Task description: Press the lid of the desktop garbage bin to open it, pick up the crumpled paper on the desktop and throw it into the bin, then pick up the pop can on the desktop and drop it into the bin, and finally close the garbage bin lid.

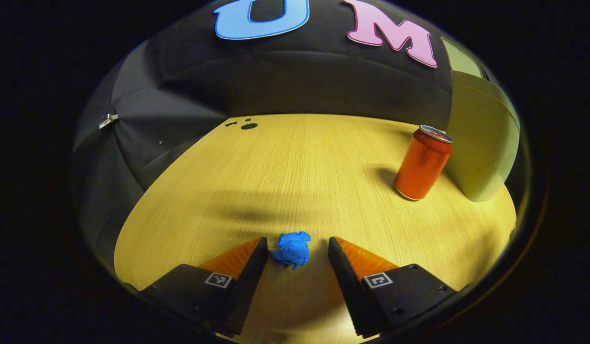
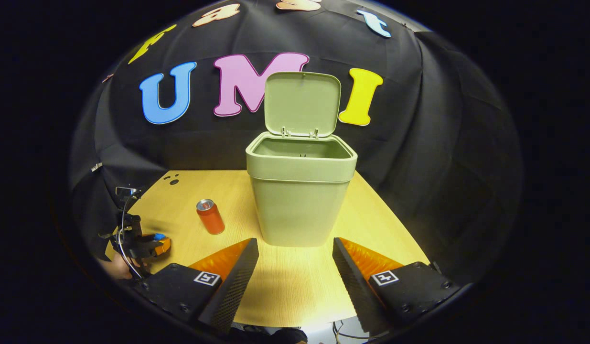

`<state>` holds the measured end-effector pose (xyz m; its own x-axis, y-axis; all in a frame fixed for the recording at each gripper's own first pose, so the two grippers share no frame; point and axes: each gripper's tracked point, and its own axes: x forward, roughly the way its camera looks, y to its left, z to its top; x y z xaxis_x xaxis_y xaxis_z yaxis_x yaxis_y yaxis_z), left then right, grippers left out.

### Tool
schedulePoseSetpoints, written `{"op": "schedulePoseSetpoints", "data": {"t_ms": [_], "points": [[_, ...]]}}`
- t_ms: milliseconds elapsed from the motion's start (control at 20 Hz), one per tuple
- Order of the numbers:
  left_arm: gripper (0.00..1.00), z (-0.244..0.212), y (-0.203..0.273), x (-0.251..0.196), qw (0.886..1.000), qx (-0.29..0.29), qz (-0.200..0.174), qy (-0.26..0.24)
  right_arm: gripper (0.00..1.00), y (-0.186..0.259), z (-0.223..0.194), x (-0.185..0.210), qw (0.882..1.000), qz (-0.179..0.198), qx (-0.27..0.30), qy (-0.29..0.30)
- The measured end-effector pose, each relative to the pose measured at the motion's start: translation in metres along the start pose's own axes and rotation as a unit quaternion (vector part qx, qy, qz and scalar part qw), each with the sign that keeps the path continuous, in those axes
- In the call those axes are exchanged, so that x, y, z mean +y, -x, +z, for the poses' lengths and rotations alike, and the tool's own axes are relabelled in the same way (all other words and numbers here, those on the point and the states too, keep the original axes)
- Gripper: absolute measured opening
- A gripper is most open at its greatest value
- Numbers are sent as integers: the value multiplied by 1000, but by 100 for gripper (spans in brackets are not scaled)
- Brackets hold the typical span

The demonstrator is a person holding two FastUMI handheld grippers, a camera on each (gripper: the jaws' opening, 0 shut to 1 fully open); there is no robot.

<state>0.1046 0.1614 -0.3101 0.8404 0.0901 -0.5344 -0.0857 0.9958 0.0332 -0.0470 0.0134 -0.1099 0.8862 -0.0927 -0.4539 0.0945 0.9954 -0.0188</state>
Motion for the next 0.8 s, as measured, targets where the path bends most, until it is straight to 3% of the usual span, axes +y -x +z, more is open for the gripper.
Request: {"op": "schedulePoseSetpoints", "data": {"t_ms": [200, 350, 450, 500, 550, 750, 800], "points": [[67, -2, 0, -1, 1000, -12, 7, 8, 99, -7, -5, 1, 1000, 0, 7, -9], [45, -3, 1, 2, 1000, -11, 14, 8, 99, -11, -7, -1, 1000, 1, 9, -12], [41, -2, -1, 0, 1000, -7, 11, -2, 99, -15, -8, -2, 1000, 2, 11, -14], [45, -2, -2, 0, 1000, -5, 10, -5, 99, -17, -8, -2, 1000, 3, 12, -16], [37, -1, -2, 0, 1000, -4, 9, -5, 99, -19, -9, -4, 1000, 3, 13, -17], [35, 3, 0, -2, 1000, 12, 24, 5, 98, -25, -10, -12, 1000, 4, 17, -18], [30, 6, 0, -3, 1000, 13, 26, 10, 98, -27, -9, -14, 1000, 4, 18, -19]]}}
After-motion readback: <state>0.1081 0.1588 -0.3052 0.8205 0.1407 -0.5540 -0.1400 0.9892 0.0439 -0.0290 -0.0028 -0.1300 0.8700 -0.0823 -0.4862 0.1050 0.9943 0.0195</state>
